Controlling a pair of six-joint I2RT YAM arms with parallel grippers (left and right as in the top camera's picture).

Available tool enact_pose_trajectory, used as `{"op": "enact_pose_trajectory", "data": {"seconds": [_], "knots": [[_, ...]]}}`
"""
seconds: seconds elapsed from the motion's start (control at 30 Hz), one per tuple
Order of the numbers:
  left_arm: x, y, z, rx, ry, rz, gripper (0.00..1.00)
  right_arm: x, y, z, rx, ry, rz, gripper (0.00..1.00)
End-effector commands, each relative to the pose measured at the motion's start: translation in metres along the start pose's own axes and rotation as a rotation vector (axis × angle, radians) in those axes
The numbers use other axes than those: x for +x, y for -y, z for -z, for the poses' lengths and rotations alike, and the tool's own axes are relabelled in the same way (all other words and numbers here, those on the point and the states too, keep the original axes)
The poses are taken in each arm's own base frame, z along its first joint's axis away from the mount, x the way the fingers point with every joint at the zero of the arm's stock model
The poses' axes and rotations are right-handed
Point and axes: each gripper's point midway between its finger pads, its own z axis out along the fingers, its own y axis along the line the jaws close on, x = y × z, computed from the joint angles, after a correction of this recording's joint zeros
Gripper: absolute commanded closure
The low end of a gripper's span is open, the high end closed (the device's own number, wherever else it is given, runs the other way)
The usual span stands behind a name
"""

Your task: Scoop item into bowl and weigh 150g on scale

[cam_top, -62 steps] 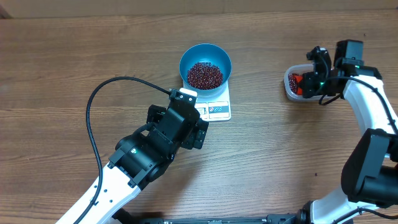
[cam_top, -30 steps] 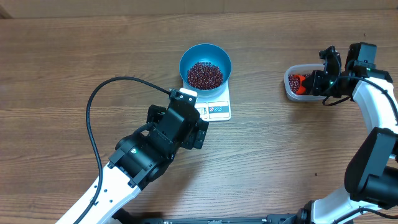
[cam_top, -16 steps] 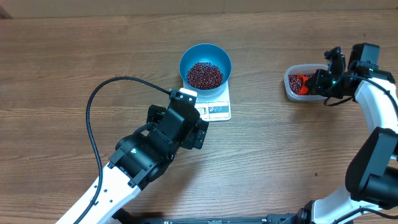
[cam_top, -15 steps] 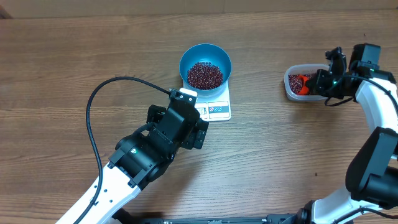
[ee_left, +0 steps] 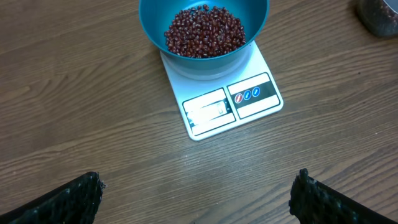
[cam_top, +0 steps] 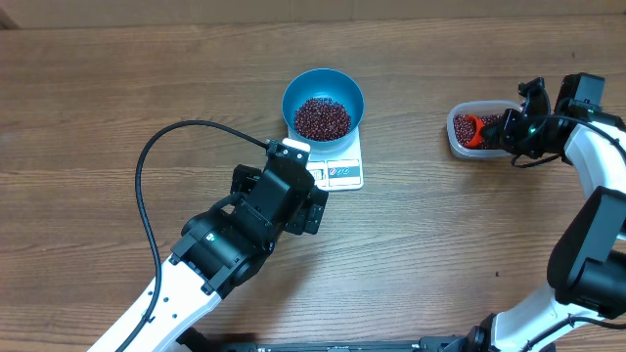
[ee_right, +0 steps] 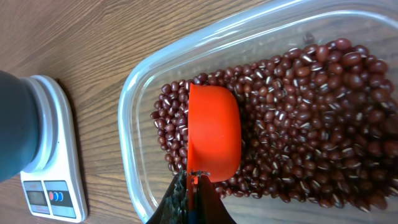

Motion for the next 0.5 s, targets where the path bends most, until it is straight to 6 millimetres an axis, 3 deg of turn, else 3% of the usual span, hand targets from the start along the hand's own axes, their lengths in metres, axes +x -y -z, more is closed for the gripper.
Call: {"op": "enact_pose_trajectory", "data": {"seconds": [0.0, 0.3, 0.47], "knots": [[0.001, -0.004, -0.002, -0.012, -0.006, -0.003, 0.0, 0.021, 0.018, -0.022, 0.047, -0.083, -0.044, 0.96], [0.001, -0.004, -0.002, -0.012, -0.006, -0.003, 0.01, 0.01, -0.001, -0.015, -0.136, -0.033, -0.066, 0.96], [0.001, -0.004, -0.002, -0.012, -0.006, -0.003, 0.01, 0.007, 0.005, -0.007, -0.166, -0.015, -0.102, 0.96]]}}
